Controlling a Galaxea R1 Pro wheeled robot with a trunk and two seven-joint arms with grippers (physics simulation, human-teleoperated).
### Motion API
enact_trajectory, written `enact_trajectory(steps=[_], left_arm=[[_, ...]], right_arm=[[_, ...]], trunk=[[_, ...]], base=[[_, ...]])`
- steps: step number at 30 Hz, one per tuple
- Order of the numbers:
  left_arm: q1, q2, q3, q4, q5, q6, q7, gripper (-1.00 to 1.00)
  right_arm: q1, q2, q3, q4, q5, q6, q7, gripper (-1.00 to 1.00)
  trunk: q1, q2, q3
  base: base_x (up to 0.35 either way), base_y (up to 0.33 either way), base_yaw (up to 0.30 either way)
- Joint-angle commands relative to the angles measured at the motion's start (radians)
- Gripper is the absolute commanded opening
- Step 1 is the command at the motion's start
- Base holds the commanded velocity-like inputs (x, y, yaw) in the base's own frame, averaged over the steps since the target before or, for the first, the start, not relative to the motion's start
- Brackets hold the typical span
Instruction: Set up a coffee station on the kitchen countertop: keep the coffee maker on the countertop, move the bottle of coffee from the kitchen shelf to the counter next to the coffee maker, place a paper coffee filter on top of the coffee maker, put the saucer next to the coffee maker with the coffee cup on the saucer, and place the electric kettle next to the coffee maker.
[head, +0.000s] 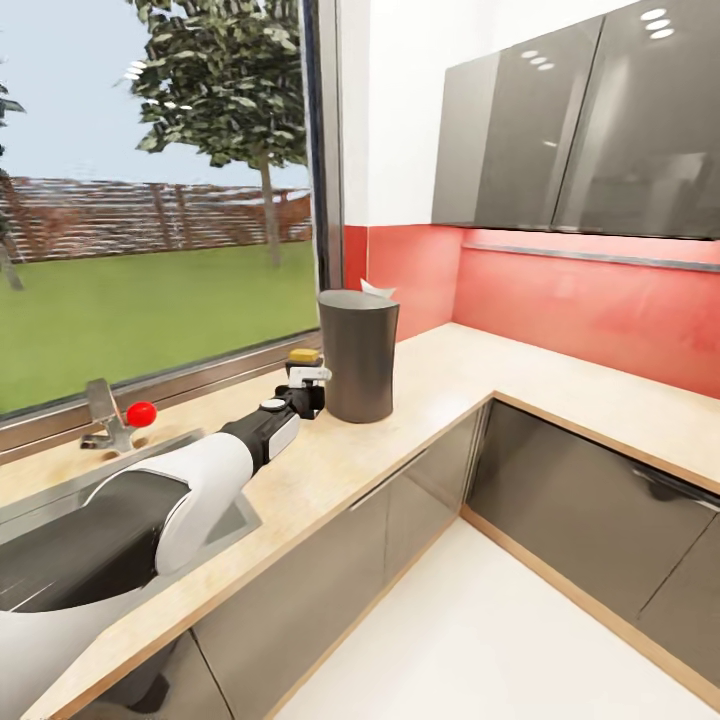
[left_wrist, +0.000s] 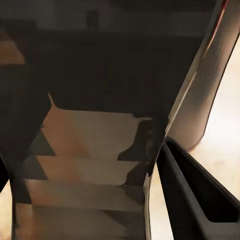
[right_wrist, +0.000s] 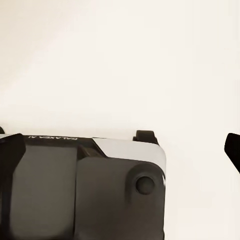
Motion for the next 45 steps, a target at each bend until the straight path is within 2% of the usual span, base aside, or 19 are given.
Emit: enact_trajectory(steps=[1, 9, 34, 45], left_arm=[[-0.001, 0.0, -0.009, 0.002, 0.008, -0.003, 0.002, -1.0], [-0.001, 0.0, -0.009, 0.001, 0.008, -0.003, 0.003, -1.0], [-0.001, 0.0, -0.009, 0.0, 0.01, -0.003, 0.007, -1.0], [-0.001, 0.0, -0.009, 0.001, 0.01, -0.003, 0.007, -1.0]], right_arm=[[-0.001, 0.0, 0.008, -0.003, -0.007, 0.005, -0.006, 1.0], [-0.001, 0.0, 0.007, -0.003, -0.007, 0.005, -0.006, 1.0], [-0.001, -0.001, 0.005, -0.003, -0.007, 0.001, -0.007, 1.0], [-0.001, -0.002, 0.005, -0.002, -0.007, 0.004, -0.007, 1.0]], trunk=[[0.001, -0.002, -0.002], [0.001, -0.002, -0.002], [0.001, -0.002, -0.002], [0.001, -0.002, -0.002]], base=[[0.023, -0.011, 0.141], [0.096, -0.052, 0.122], [0.123, -0.002, 0.003], [0.02, -0.018, 0.0]])
